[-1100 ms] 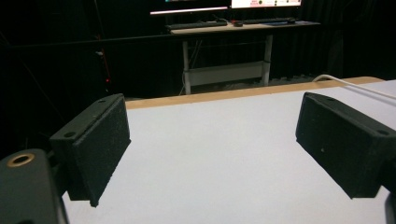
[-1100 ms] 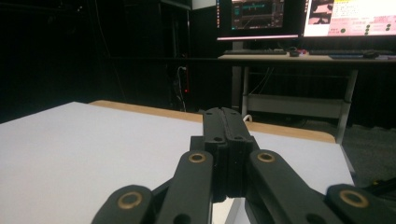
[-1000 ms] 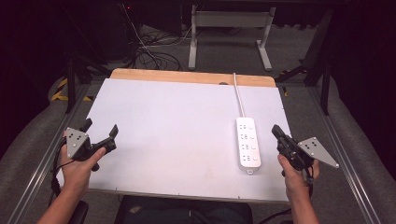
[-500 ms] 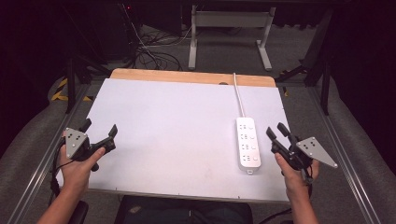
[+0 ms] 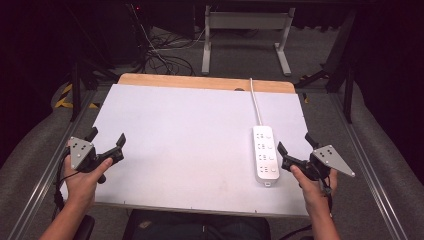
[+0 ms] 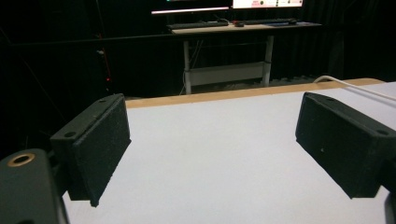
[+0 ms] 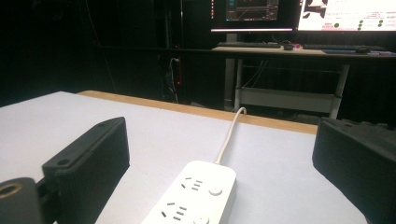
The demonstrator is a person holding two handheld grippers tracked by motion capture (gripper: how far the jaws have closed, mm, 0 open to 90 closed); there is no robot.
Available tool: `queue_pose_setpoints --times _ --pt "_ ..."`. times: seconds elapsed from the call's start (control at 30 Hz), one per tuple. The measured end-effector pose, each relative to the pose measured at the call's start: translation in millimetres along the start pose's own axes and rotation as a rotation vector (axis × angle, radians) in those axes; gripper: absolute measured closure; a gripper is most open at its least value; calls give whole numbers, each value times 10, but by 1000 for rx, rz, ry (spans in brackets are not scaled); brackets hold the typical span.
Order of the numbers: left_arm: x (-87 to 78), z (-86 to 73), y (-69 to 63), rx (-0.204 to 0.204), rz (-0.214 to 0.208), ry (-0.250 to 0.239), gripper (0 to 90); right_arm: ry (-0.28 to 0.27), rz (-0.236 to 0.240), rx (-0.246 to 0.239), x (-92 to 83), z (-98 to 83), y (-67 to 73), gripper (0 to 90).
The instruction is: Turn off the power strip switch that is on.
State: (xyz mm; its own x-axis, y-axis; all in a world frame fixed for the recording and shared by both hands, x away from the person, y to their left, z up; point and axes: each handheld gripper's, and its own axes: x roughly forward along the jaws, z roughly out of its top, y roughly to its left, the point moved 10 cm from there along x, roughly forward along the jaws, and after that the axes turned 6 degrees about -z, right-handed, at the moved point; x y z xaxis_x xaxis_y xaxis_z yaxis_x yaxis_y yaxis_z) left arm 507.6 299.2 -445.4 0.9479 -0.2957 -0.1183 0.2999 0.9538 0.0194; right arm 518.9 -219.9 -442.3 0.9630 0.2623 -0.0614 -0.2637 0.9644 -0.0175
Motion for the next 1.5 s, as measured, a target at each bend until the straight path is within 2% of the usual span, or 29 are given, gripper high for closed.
queue_pose_setpoints --times 0.27,1.5 --pt "26 1 -27 2 -14 1 105 11 -10 11 -30 -21 -33 57" --pt "-17 5 -5 -12 -9 -2 108 27 -24 10 -18 -43 -45 69"
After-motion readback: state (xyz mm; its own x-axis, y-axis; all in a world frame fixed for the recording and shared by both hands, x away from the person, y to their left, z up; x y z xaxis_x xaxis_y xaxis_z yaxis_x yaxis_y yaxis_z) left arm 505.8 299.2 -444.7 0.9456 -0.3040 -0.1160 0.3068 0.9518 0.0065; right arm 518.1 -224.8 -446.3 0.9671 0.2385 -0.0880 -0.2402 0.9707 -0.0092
